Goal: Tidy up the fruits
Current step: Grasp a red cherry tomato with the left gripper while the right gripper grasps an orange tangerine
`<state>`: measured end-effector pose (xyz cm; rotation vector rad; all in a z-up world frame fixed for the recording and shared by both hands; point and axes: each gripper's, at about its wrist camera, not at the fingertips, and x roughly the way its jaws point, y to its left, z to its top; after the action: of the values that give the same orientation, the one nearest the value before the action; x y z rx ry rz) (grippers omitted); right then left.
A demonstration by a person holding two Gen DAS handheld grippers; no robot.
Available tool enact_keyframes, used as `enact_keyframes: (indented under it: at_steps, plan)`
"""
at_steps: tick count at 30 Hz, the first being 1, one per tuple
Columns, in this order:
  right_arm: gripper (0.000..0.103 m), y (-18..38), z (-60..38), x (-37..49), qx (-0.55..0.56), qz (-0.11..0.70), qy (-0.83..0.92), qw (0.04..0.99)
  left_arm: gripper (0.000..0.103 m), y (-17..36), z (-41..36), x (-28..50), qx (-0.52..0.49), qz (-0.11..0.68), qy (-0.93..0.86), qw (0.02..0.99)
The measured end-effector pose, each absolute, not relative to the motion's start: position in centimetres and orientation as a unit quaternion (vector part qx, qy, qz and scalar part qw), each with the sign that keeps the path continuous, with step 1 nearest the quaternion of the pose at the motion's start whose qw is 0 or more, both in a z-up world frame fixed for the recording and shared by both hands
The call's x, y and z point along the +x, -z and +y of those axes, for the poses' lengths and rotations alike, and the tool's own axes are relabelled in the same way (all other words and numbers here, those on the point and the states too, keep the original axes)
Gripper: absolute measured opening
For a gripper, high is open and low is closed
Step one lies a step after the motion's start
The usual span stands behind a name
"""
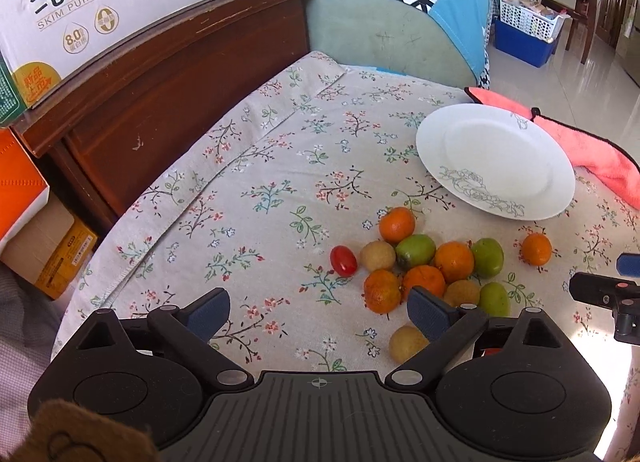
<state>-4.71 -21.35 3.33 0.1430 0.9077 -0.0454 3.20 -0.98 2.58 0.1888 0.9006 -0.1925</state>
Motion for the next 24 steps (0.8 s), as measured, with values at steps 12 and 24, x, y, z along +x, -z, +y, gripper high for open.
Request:
enact_keyframes:
  at_steps: [12, 24]
  plan:
    - [0.048, -1.5, -22.8, -2.4, 0.131, 0.436, 0.035, 0.889, 0.094, -2.2, -0.2, 7.0, 0.053, 0.434, 0.089, 0.895]
    - [0.038, -0.1, -21.8, -0.6, 0.13, 0.442, 0.024, 0.887, 0.081, -0.2, 1.1, 9.1, -0.019, 0.466, 0.09, 0.88]
